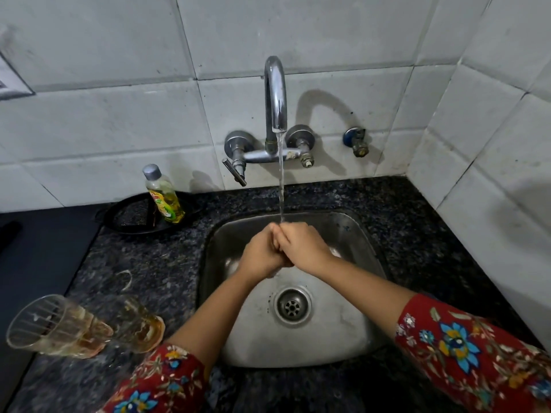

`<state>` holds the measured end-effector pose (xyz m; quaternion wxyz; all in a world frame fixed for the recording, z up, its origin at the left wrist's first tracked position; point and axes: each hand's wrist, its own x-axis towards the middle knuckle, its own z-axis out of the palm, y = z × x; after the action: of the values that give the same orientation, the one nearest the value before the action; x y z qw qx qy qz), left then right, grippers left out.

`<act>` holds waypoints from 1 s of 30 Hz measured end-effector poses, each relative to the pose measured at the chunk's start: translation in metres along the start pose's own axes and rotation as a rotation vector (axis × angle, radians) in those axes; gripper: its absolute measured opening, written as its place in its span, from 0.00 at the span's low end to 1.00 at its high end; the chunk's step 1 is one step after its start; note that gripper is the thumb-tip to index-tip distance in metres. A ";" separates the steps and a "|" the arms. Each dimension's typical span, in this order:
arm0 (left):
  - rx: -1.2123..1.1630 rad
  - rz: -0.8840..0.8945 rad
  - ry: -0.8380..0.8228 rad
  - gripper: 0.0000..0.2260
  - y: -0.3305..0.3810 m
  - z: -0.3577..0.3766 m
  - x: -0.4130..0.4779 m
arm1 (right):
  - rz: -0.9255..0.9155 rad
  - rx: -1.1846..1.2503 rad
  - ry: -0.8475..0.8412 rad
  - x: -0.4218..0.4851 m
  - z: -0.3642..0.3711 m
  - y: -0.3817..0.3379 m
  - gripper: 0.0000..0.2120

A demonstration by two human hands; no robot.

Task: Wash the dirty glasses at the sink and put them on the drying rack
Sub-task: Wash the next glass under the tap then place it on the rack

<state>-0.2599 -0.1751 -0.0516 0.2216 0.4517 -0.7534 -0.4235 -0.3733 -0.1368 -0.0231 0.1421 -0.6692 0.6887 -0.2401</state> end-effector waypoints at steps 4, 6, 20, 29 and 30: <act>0.419 0.024 0.042 0.27 0.008 -0.003 -0.010 | 0.377 0.337 -0.084 0.013 0.001 -0.011 0.25; 0.515 0.003 -0.061 0.28 0.001 -0.008 -0.012 | 0.544 0.592 -0.146 0.017 -0.001 -0.007 0.24; -1.493 -0.929 -0.034 0.27 -0.025 0.011 -0.010 | 0.515 0.473 -0.386 -0.008 -0.001 0.000 0.10; -1.593 -0.857 0.051 0.30 0.017 0.018 0.019 | 0.321 0.053 -0.268 -0.013 -0.018 -0.013 0.27; -1.559 -0.836 0.041 0.29 0.018 0.018 0.020 | 0.295 0.039 -0.263 -0.016 -0.019 -0.012 0.29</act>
<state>-0.2916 -0.1807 -0.0477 0.3070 0.4178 -0.0196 -0.8549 -0.3719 -0.1186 -0.0027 0.2775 -0.5836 0.7501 -0.1406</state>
